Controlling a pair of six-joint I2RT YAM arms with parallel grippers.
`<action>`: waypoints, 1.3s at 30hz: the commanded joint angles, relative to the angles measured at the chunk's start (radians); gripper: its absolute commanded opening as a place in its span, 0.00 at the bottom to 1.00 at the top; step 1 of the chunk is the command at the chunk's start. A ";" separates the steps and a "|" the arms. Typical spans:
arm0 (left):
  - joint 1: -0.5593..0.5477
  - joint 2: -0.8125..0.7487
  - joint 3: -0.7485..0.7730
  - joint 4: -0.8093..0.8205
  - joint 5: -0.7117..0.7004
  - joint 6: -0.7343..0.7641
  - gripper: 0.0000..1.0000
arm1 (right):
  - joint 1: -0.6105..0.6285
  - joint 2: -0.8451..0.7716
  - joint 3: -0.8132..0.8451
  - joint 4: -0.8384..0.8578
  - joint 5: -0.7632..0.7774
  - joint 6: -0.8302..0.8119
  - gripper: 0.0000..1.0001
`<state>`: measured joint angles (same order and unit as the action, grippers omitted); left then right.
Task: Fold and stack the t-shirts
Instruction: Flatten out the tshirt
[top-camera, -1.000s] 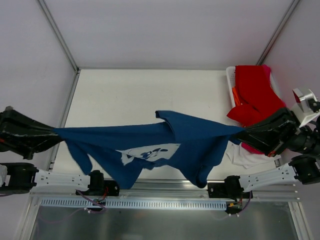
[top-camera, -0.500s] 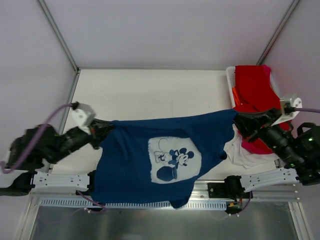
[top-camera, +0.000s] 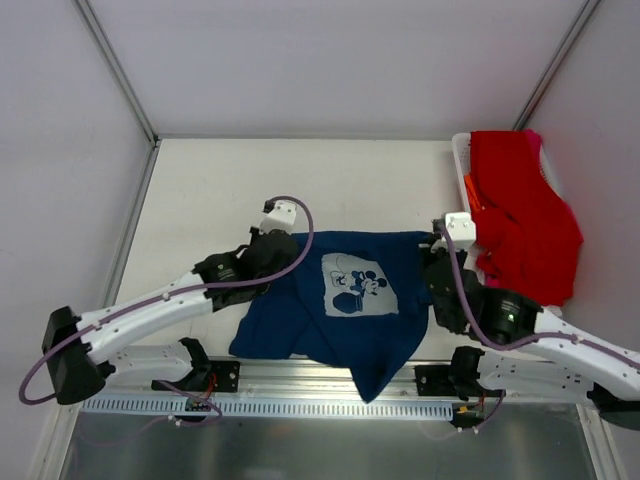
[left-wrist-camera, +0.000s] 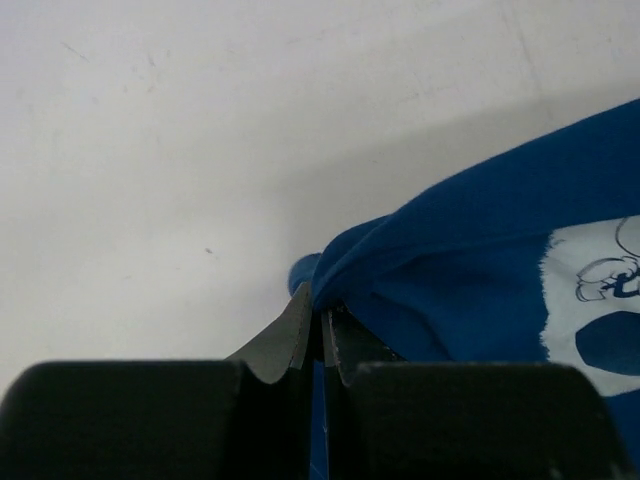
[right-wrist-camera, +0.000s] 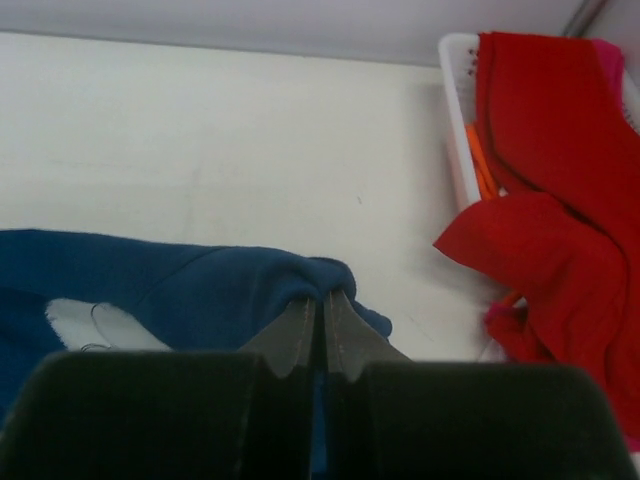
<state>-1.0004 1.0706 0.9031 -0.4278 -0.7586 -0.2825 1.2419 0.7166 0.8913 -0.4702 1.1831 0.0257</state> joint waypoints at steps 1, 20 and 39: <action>0.094 0.096 0.000 0.260 0.148 0.015 0.00 | -0.200 0.128 0.021 0.096 -0.231 -0.024 0.00; 0.716 0.799 0.459 0.405 0.651 0.273 0.00 | -0.878 1.098 0.517 0.219 -0.907 -0.187 0.00; 0.956 1.266 1.154 0.215 0.682 0.224 0.99 | -0.897 1.696 1.390 0.153 -0.726 -0.319 1.00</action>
<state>-0.0696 2.3085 1.9942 -0.1577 -0.0429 -0.0051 0.3504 2.3905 2.1742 -0.3088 0.3557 -0.2489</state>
